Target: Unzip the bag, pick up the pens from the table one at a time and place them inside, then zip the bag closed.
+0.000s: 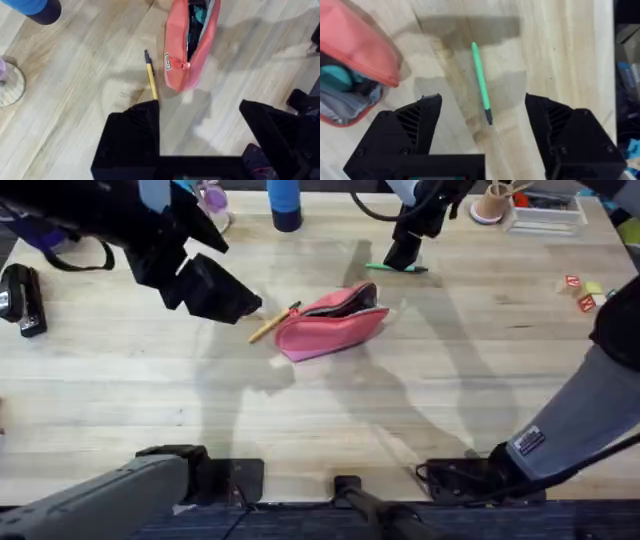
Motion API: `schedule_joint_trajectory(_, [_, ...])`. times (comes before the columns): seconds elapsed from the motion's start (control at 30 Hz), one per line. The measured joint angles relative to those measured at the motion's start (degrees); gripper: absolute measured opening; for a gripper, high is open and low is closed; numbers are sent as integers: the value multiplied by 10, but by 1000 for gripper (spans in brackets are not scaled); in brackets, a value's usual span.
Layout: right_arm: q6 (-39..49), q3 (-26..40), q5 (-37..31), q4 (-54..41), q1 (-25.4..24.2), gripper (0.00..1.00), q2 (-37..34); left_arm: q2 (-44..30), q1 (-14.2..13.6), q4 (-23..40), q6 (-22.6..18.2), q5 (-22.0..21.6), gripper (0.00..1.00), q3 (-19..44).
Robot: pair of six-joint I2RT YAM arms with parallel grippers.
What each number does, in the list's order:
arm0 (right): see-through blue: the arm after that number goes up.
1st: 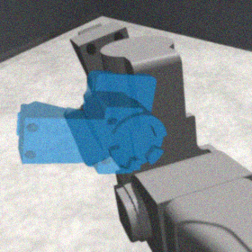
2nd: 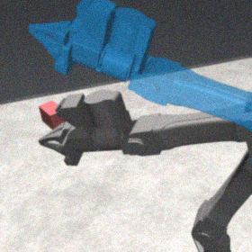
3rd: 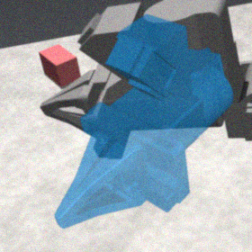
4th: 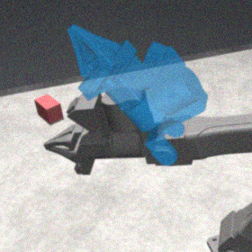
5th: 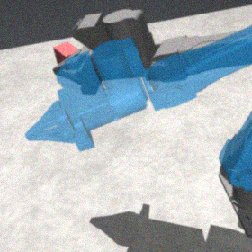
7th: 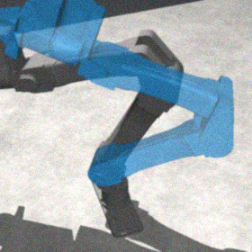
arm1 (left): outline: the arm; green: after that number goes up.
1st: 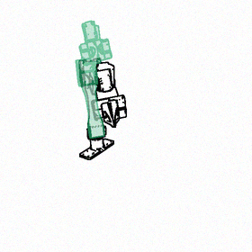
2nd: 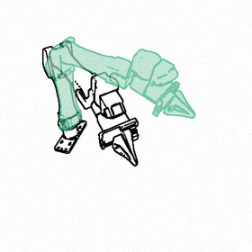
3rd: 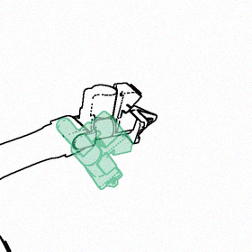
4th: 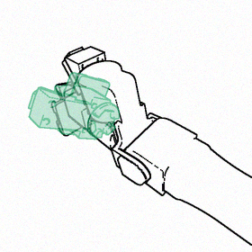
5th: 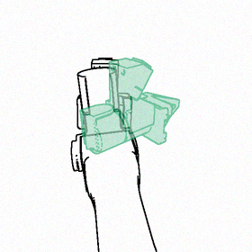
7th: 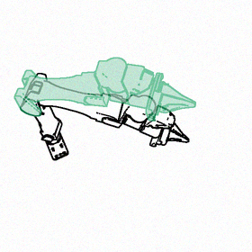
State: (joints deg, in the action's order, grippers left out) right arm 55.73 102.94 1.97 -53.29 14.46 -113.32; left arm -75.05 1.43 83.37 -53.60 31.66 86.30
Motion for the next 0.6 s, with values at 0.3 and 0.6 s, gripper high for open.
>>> schedule_joint_trajectory(0.3, [32,0,-8,14,0,996,-9,0,0,11,0,0,995,0])
schedule_joint_trajectory(0.6, [47,0,-9,18,-2,995,-71,0,0,11,0,0,995,0])
